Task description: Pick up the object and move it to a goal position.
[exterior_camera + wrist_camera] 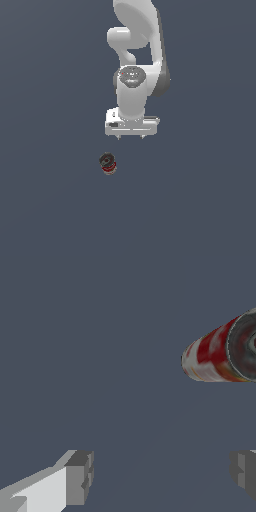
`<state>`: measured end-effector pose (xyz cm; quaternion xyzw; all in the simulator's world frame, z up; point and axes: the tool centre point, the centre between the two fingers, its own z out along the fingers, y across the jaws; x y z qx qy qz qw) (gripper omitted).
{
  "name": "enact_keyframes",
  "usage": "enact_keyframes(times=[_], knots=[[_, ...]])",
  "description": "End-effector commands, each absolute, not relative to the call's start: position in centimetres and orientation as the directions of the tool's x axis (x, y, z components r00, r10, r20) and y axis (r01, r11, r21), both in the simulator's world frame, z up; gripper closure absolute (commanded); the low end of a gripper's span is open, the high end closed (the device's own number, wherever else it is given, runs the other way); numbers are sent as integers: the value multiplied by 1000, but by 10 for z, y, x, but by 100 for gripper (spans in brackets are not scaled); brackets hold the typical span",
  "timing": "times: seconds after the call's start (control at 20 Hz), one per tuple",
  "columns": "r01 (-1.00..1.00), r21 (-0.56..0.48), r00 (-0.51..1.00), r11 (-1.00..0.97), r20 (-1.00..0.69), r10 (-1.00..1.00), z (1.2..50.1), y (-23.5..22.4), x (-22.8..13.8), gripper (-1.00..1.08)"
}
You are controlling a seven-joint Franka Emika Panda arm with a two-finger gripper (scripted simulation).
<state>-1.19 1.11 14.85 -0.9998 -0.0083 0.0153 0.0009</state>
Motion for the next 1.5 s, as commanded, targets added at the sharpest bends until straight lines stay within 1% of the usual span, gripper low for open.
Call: enact_keyframes(times=[0.0, 0.4, 0.7, 1.05, 1.45], knots=[[17, -2, 999, -1000, -31, 17, 149, 11, -12, -92], [30, -21, 999, -999, -17, 31, 165, 41, -9, -92], [15, -20, 1000, -1000, -18, 15, 164, 38, -7, -92], [-86, -20, 996, -996, -18, -86, 159, 22, 5, -92], [-309, -16, 951, -951, -17, -309, 149, -14, 31, -92]])
